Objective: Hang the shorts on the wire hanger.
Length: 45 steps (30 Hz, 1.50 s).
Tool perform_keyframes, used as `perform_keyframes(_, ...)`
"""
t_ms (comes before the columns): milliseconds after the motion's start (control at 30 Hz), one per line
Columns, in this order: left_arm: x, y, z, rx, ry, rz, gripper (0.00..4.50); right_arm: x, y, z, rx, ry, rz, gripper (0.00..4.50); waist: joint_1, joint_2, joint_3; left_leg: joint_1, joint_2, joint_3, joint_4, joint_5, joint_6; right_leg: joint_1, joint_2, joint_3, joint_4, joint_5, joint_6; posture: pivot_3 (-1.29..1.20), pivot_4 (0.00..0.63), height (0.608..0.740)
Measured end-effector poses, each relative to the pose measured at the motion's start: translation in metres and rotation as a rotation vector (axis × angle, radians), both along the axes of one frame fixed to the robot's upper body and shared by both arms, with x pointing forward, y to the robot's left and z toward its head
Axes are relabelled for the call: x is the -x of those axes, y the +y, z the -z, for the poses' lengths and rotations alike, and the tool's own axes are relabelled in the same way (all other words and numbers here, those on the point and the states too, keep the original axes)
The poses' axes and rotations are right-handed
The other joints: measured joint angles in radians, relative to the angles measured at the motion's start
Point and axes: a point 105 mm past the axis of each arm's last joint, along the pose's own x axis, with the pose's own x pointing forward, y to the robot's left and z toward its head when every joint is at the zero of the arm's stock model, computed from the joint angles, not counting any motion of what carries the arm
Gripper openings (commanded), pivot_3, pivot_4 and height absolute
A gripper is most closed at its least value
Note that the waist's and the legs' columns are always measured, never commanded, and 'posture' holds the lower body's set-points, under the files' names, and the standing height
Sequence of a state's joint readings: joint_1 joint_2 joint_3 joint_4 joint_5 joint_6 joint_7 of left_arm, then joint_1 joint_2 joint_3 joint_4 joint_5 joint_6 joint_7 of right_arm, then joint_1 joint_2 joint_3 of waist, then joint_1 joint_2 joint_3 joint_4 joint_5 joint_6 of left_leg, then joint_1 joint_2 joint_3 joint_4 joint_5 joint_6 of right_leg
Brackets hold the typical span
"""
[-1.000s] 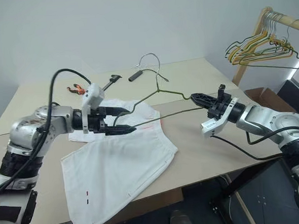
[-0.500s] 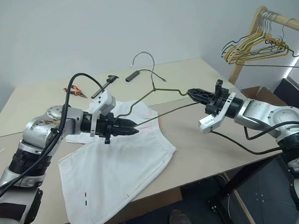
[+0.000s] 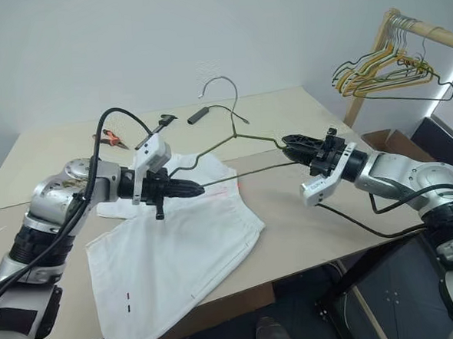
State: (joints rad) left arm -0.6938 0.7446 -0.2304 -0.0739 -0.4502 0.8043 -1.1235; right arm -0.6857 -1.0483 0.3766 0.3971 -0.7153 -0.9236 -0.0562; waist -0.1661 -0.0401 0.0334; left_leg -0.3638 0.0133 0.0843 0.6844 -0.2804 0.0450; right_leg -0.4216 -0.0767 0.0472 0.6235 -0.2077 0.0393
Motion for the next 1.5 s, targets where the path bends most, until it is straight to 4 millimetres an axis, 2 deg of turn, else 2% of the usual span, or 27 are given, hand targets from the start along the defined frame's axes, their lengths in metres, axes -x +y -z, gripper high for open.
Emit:
perform_keyframes(33,0.002,0.004,0.004,-0.015,-0.012,-0.007,0.00,0.004,-0.001,0.002,-0.032,0.081,0.015,3.51,-0.001,0.000,0.000,0.000,0.000,0.000,0.000,0.000,0.000,0.000,0.000,0.000,0.000,0.000,0.000,-0.10,0.000,0.740)
perform_keyframes(133,0.005,0.010,0.010,-0.023,-0.051,-0.019,0.00,0.016,0.005,0.001,-0.205,0.349,0.035,3.51,0.000,0.000,0.000,0.001,0.001,-0.002,0.000,0.000,0.000,0.003,-0.001,-0.001,0.000,0.000,0.000,-0.08,0.000,0.740)
perform_keyframes(200,0.008,0.005,0.007,-0.024,-0.133,0.003,0.00,0.028,0.021,-0.006,-0.351,0.618,-0.018,3.51,0.001,0.000,0.000,0.005,0.001,-0.002,0.001,0.000,0.001,0.007,-0.001,-0.001,0.000,0.001,0.001,-0.07,0.000,0.740)
perform_keyframes(267,0.010,0.001,0.004,-0.026,-0.186,0.025,0.00,0.035,0.027,-0.010,-0.390,0.812,-0.053,3.51,0.011,0.000,0.001,0.013,0.002,-0.002,0.001,-0.001,0.001,0.016,-0.001,-0.002,-0.002,0.001,0.001,-0.07,0.000,0.740)
perform_keyframes(367,0.011,0.002,0.004,-0.045,-0.230,0.035,0.00,0.033,0.021,-0.015,-0.335,1.020,0.001,3.51,0.031,0.001,0.001,0.019,0.001,-0.002,0.001,-0.001,0.002,0.020,-0.002,-0.003,-0.002,0.000,0.001,-0.06,0.000,0.740)
perform_keyframes(533,0.012,0.004,0.007,-0.066,-0.243,0.039,0.00,0.009,0.011,-0.020,-0.253,1.203,0.254,3.51,0.058,0.001,0.000,0.015,0.002,0.000,0.001,-0.001,0.001,0.013,-0.001,-0.003,0.001,0.000,-0.001,-0.05,0.000,0.740)
perform_keyframes(600,0.013,0.003,0.006,-0.064,-0.250,0.048,0.00,0.004,0.012,-0.021,-0.231,1.240,0.308,3.51,0.069,0.002,0.000,0.007,0.002,0.001,0.001,-0.001,0.001,0.003,-0.001,-0.002,0.003,0.000,-0.002,-0.05,0.000,0.740)
perform_keyframes(833,0.015,0.002,0.006,-0.062,-0.251,0.073,0.00,-0.002,0.015,0.024,-0.083,1.375,0.426,3.51,0.103,0.002,0.000,-0.013,0.001,0.001,0.006,-0.002,0.002,-0.013,0.000,-0.005,0.005,0.001,-0.002,-0.05,0.000,0.740)
perform_keyframes(933,0.016,0.002,0.005,-0.063,-0.252,0.081,0.00,-0.006,0.019,0.028,-0.071,1.391,0.426,2.97,0.105,0.002,0.000,-0.021,0.001,0.000,0.013,-0.002,0.002,-0.017,0.000,-0.005,0.006,0.003,0.000,-0.04,0.000,0.740)
perform_keyframes(1167,0.018,0.003,0.004,-0.073,-0.259,0.092,0.00,-0.005,0.024,0.024,-0.045,1.394,0.405,0.53,0.106,0.002,0.000,-0.020,0.001,0.000,0.017,-0.003,0.003,-0.015,0.000,-0.005,0.006,0.004,0.001,-0.05,0.000,0.740)
perform_keyframes(1233,0.016,0.004,0.003,-0.082,-0.275,0.083,0.00,-0.002,0.025,0.024,-0.032,1.399,0.394,0.02,0.105,0.002,0.000,-0.020,0.001,0.000,0.017,-0.003,0.003,-0.015,0.000,-0.005,0.007,0.004,0.001,-0.05,0.000,0.740)
perform_keyframes(1400,0.015,0.006,0.002,-0.092,-0.284,0.092,0.00,0.002,0.026,0.025,-0.023,1.405,0.384,0.02,0.100,0.003,0.000,-0.020,0.001,0.000,0.017,-0.003,0.003,-0.015,0.000,-0.005,0.006,0.004,0.001,-0.06,0.000,0.740)
perform_keyframes(1500,0.016,0.006,0.002,-0.098,-0.285,0.108,0.72,0.006,0.026,0.027,-0.019,1.410,0.380,0.00,0.099,0.003,0.000,-0.020,0.001,0.000,0.017,-0.003,0.003,-0.015,0.000,-0.005,0.006,0.004,0.001,-0.06,0.000,0.740)
